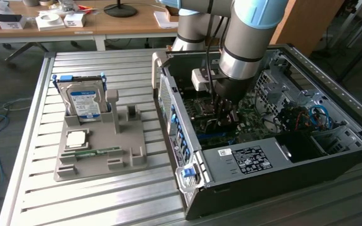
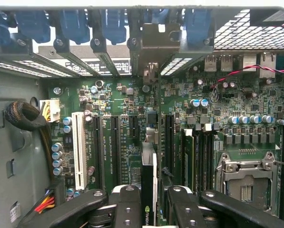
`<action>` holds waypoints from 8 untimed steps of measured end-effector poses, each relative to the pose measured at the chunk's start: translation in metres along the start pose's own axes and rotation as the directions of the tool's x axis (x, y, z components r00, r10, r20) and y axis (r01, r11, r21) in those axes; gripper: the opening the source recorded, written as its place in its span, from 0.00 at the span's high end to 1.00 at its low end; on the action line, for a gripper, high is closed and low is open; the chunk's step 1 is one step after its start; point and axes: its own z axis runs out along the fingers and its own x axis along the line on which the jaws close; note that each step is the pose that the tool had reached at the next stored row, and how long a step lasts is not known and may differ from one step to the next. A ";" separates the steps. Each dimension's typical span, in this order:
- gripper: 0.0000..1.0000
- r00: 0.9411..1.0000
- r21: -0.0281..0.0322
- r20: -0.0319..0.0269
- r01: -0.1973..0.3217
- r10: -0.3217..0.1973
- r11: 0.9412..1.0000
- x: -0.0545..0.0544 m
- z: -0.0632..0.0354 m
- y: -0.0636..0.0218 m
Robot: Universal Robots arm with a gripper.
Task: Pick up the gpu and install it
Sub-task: 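Insert the gpu into the slot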
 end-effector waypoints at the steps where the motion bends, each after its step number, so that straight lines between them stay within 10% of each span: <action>1: 0.74 1.000 0.000 0.000 0.000 0.000 1.000 0.000 0.0000 0.0000; 8: 0.74 1.000 0.000 0.000 0.001 -0.001 1.000 0.000 0.0000 -0.0014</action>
